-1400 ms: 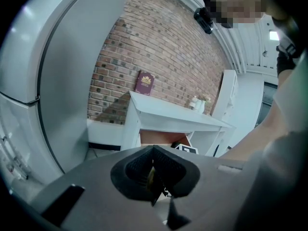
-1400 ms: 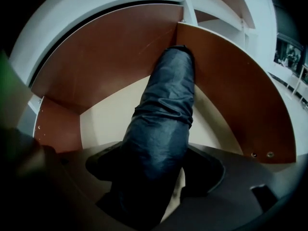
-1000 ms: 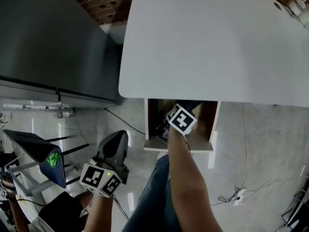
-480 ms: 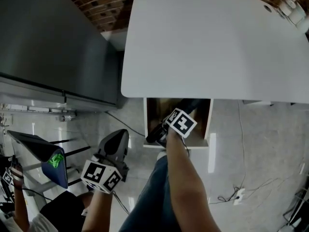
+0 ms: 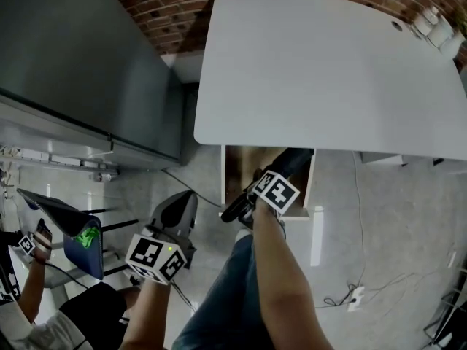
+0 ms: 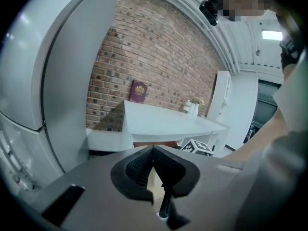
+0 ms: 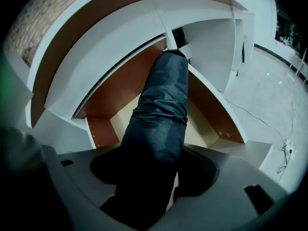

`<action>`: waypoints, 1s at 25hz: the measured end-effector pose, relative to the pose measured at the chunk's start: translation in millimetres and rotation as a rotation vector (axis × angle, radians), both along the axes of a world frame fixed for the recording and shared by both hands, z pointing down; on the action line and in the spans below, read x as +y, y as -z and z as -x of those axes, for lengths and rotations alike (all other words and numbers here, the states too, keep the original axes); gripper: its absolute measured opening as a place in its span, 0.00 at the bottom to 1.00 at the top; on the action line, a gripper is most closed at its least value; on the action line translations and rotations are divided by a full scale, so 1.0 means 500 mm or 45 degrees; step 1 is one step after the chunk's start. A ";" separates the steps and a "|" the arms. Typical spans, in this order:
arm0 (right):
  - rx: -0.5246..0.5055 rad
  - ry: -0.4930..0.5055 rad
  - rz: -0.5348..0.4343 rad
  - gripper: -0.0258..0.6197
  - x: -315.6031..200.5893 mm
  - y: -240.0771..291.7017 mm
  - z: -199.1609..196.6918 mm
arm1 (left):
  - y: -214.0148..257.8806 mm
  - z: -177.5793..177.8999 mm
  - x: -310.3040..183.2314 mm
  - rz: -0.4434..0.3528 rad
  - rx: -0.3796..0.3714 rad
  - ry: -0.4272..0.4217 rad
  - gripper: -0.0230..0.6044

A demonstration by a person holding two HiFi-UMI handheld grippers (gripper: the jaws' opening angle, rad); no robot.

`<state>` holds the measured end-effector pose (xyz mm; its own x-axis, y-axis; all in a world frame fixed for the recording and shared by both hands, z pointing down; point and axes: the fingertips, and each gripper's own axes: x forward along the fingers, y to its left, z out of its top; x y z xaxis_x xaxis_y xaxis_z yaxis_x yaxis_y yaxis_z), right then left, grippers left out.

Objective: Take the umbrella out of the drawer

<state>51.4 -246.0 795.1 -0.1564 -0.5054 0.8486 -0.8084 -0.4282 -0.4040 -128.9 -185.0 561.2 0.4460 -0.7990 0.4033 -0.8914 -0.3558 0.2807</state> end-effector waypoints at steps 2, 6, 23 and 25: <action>-0.019 -0.010 0.001 0.45 0.013 0.016 0.000 | 0.016 0.005 0.005 -0.008 -0.003 0.005 0.03; -0.046 -0.015 0.001 0.45 0.037 0.057 -0.003 | 0.044 0.007 0.012 -0.026 -0.007 0.004 0.03; -0.027 0.055 -0.016 0.45 0.149 0.250 -0.031 | 0.170 0.010 0.024 -0.110 0.052 -0.004 0.03; 0.009 0.109 -0.038 0.45 0.150 0.279 -0.035 | 0.180 0.012 0.023 -0.124 0.067 -0.004 0.03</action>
